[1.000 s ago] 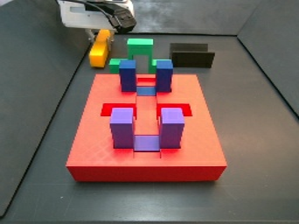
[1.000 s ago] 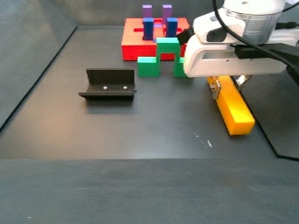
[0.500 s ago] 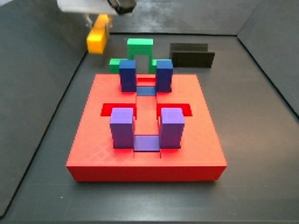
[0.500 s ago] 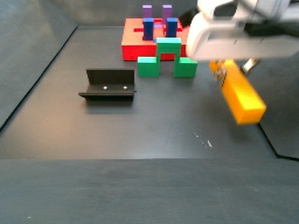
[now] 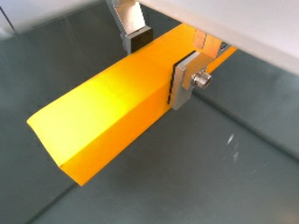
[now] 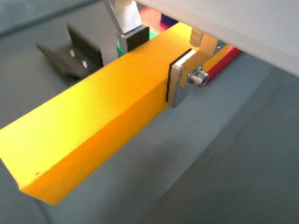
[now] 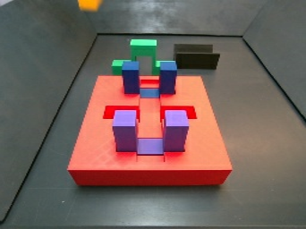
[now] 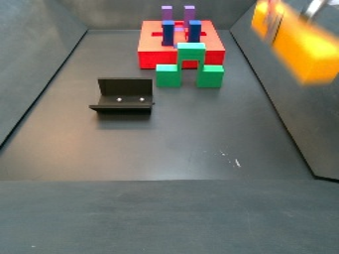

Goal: Pick up the yellow object. Move up. Move to above the board. Insert the yellow object.
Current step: Move to above the board.

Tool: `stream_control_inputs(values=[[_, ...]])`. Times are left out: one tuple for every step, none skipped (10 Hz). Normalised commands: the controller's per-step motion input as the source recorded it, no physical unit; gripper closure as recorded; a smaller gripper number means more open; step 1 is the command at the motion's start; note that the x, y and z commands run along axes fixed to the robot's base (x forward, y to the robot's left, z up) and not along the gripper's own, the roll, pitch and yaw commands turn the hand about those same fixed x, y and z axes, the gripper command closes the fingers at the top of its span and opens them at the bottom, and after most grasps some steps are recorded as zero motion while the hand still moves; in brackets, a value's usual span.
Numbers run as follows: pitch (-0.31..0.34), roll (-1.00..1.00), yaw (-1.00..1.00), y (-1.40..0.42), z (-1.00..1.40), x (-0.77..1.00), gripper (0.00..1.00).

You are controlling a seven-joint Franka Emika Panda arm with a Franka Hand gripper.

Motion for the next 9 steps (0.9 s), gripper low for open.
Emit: stream_control_inputs(values=[[0.085, 0.00, 0.00, 0.01, 1.40, 0.02, 1.00], [0.089, 0.00, 0.00, 0.00, 1.40, 0.02, 1.00], [0.082, 0.01, 0.00, 0.00, 0.82, 0.02, 1.00], [0.069, 0.00, 0.00, 0.01, 0.18, 0.03, 1.00], [0.096, 0.13, -0.20, -1.40, 0.16, 0.69, 1.00], [0.077, 0.14, -0.19, -1.40, 0.16, 0.69, 1.00], [0.120, 0.12, -0.08, -1.40, 0.15, 0.71, 1.00], [0.119, -0.01, -0.05, -1.40, 0.15, 0.73, 1.00], [0.129, 0.00, -0.03, -1.40, 0.16, 0.74, 1.00]])
